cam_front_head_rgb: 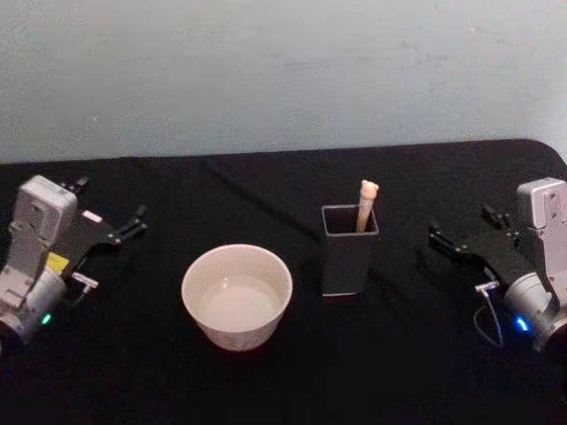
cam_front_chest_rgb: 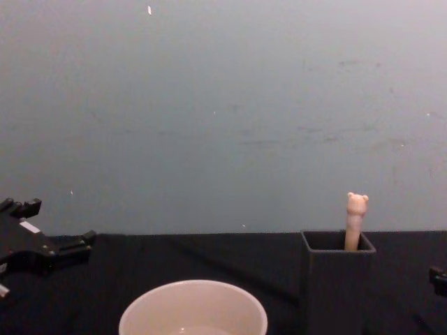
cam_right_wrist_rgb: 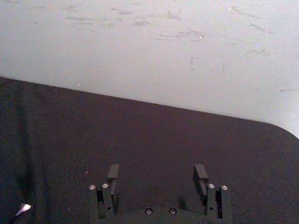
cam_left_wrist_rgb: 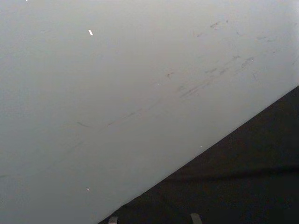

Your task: Pick up the stirring spoon with one hand, stir inside the cup, then place it back in its original position.

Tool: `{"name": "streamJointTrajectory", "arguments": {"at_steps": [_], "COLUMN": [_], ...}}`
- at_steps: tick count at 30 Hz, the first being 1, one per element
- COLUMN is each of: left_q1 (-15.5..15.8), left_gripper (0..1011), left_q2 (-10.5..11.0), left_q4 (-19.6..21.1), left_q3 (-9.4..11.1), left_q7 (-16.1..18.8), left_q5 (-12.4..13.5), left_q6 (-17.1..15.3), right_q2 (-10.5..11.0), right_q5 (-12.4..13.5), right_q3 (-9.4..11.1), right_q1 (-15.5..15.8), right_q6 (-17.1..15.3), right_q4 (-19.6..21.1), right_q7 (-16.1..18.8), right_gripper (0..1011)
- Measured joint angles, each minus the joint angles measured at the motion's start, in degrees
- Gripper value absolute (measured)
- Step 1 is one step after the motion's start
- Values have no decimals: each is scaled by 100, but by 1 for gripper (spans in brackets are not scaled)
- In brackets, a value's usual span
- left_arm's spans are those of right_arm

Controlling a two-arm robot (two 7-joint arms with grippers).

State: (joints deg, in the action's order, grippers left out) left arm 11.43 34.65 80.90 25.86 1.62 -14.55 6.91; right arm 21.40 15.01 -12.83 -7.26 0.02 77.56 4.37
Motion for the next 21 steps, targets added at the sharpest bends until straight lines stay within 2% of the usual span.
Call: {"name": "streamJointTrajectory", "arguments": {"at_steps": [21], "left_q1": [0], "left_gripper": [1001], "left_q2": [0], "left_q4": [0], "left_q3": [0], "left_q7": [0], "left_q5": [0], "left_q6": [0], "right_q2": [0], "right_q5": [0], "right_q3": [0], "right_q1": [0], "right_q6": [2], "right_q4": [2], "right_q7": [-1], "right_gripper": [1002]}}
